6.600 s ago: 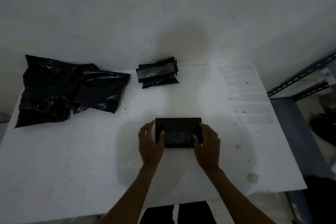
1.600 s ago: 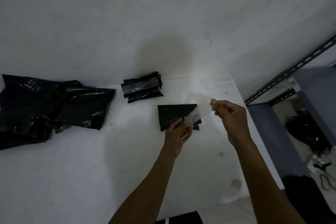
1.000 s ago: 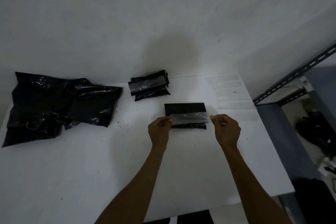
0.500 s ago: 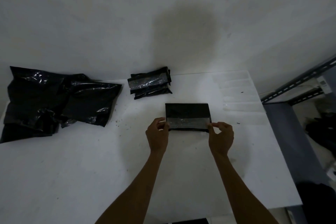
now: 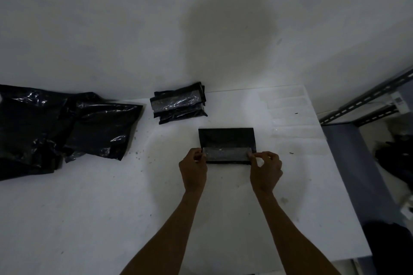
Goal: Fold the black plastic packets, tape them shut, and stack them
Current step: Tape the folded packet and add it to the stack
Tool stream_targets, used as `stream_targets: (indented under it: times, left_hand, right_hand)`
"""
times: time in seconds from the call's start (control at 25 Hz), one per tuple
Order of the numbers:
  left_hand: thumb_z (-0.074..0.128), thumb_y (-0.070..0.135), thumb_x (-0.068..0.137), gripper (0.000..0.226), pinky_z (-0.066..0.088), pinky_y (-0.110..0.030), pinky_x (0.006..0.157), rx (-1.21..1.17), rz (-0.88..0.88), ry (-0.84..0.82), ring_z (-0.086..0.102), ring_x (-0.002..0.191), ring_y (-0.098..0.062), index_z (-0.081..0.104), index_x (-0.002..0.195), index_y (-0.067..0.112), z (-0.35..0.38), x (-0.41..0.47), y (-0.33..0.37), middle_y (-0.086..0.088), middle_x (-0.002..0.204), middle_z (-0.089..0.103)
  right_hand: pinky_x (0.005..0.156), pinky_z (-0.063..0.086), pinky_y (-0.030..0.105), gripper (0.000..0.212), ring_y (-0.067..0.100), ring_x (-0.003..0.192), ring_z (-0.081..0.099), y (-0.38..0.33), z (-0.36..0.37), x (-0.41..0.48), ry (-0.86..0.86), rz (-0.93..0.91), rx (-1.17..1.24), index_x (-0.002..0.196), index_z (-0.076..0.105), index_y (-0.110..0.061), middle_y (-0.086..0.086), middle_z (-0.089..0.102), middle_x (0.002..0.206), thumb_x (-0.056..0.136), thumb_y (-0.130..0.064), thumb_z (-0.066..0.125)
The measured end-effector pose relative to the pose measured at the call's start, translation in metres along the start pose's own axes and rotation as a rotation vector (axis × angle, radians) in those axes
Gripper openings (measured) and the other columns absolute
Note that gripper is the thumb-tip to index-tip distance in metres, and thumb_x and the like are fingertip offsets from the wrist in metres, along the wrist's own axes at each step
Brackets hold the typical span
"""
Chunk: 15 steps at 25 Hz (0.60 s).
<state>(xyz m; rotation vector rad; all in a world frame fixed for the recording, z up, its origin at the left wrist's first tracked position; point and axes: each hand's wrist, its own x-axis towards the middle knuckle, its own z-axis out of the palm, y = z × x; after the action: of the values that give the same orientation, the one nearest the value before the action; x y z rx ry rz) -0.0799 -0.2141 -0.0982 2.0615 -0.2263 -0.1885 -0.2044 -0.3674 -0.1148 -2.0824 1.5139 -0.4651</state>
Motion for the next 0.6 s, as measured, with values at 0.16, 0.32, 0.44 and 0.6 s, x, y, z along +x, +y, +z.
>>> stream_targets:
  times: [0.16, 0.32, 0.44, 0.6]
  left_hand:
    - [0.070, -0.003, 0.085, 0.012, 0.047, -0.003, 0.065, 0.028, 0.031, -0.011, 0.062, 0.067, -0.003, 0.072, 0.092, 0.006, 0.004, 0.000, -0.004, 0.003, 0.079, 0.069]
    - [0.071, 0.003, 0.086, 0.012, 0.051, -0.013, 0.062, 0.051, 0.060, -0.033, 0.061, 0.070, -0.006, 0.070, 0.096, 0.009, 0.005, -0.002, -0.002, 0.003, 0.084, 0.066]
    - [0.077, 0.020, 0.084, 0.035, 0.048, -0.018, 0.066, 0.111, -0.054, 0.015, 0.060, 0.087, -0.010, 0.065, 0.115, 0.011, 0.003, -0.003, -0.003, -0.001, 0.107, 0.064]
    - [0.072, 0.013, 0.087, 0.026, 0.047, -0.013, 0.086, 0.193, 0.274, -0.003, 0.055, 0.104, -0.014, 0.068, 0.113, 0.010, -0.001, 0.005, 0.001, -0.006, 0.115, 0.059]
  right_hand:
    - [0.087, 0.044, 0.044, 0.016, 0.026, 0.102, 0.056, 0.001, 0.003, 0.002, -0.004, 0.021, 0.024, 0.093, 0.071, -0.020, 0.005, 0.063, 0.110, 0.086, -0.034, 0.074]
    - [0.076, 0.050, 0.033, 0.026, 0.021, 0.092, 0.060, 0.004, -0.001, 0.004, -0.027, -0.028, 0.178, 0.104, 0.067, -0.019, 0.002, 0.064, 0.103, 0.086, -0.037, 0.073]
    - [0.074, 0.044, 0.022, 0.037, 0.013, 0.091, 0.058, 0.009, -0.008, 0.007, -0.054, -0.050, 0.212, 0.117, 0.063, -0.018, 0.002, 0.064, 0.110, 0.086, -0.034, 0.074]
    - [0.083, 0.053, 0.034, 0.033, 0.021, 0.100, 0.058, 0.007, -0.017, 0.010, 0.058, -0.319, 0.097, 0.117, 0.064, -0.011, 0.006, 0.062, 0.112, 0.086, -0.016, 0.075]
